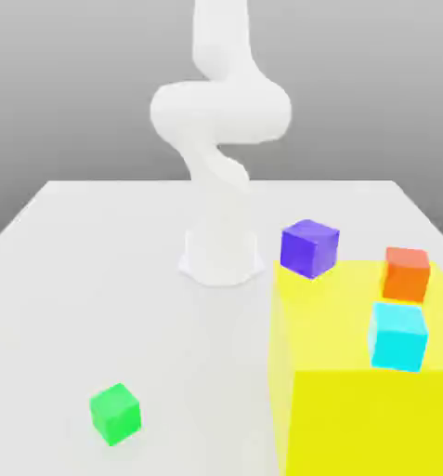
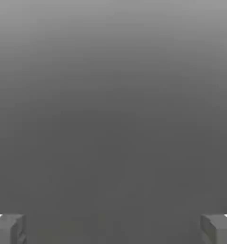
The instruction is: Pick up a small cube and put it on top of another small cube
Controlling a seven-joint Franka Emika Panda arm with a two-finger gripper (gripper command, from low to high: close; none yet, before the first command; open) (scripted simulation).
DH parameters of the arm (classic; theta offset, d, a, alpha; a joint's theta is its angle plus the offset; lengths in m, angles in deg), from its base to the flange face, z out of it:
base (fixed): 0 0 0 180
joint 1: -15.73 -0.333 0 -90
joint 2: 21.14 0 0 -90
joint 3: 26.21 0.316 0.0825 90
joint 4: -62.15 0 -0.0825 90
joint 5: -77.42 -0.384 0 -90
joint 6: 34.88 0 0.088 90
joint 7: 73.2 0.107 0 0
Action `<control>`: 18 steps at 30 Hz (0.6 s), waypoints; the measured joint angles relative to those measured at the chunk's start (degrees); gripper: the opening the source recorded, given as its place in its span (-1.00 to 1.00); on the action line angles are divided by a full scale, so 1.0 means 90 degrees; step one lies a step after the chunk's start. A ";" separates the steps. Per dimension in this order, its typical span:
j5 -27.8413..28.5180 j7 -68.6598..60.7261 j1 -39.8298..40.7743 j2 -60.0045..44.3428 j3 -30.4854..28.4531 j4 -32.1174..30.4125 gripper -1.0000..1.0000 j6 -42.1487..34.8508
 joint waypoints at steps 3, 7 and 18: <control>0.0064 0.0433 0.0280 -0.0728 0.0031 -0.0221 0.00 0.0352; 0.0147 0.0986 0.0615 -0.1657 0.0043 -0.0502 0.00 0.0800; 0.0223 0.2390 0.1304 -0.4195 -0.0215 -0.1273 0.00 0.2028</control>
